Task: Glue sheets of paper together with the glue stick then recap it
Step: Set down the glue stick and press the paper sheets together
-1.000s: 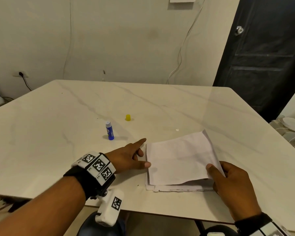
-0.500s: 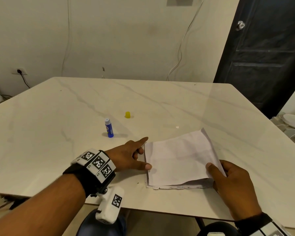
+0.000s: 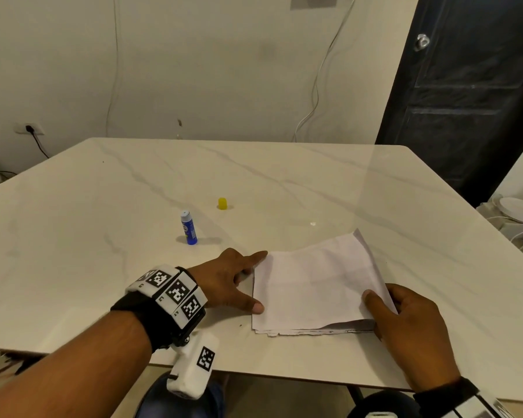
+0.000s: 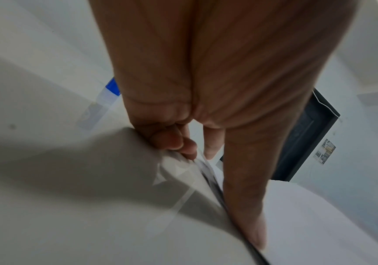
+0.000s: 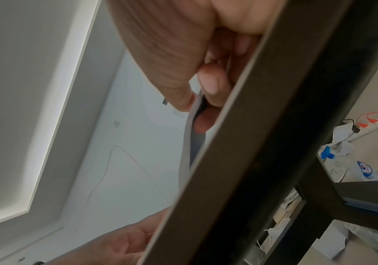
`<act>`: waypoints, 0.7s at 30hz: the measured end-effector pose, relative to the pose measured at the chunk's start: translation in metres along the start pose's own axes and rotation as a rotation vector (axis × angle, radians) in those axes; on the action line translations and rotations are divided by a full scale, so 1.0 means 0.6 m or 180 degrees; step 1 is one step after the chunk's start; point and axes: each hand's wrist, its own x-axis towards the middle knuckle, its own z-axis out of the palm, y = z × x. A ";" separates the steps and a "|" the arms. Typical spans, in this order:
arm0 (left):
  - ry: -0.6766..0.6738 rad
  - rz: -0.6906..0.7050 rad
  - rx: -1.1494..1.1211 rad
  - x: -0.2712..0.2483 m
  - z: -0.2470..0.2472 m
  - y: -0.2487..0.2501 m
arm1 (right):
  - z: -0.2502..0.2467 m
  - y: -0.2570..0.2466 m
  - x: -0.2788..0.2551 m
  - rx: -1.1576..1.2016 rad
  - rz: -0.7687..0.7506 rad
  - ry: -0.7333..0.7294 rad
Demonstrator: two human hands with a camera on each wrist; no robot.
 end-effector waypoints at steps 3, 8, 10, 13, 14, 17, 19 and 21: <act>-0.0038 -0.0028 0.0106 0.002 0.001 0.000 | 0.000 -0.001 0.001 -0.0028 -0.0010 -0.0004; -0.0144 -0.0093 0.0288 0.003 0.003 0.003 | -0.012 -0.004 0.006 -0.0085 -0.0057 -0.0057; -0.0165 -0.0106 0.0337 0.003 0.004 0.004 | -0.022 -0.003 0.010 -0.0132 -0.0102 -0.0078; -0.0211 -0.0155 0.0416 0.004 0.004 0.007 | -0.033 -0.004 0.021 -0.0489 -0.0172 -0.0190; -0.0224 -0.0172 0.0454 0.005 0.004 0.008 | -0.035 -0.004 0.025 -0.0621 -0.0163 -0.0224; -0.0275 -0.0211 0.0621 0.007 0.004 0.014 | -0.038 -0.002 0.033 -0.0961 -0.0085 -0.0342; -0.0314 -0.0232 0.0697 0.007 0.003 0.018 | -0.039 -0.001 0.037 -0.1073 0.0000 -0.0409; -0.0348 -0.0258 0.0752 0.006 0.002 0.022 | -0.039 0.001 0.039 -0.1134 0.0051 -0.0447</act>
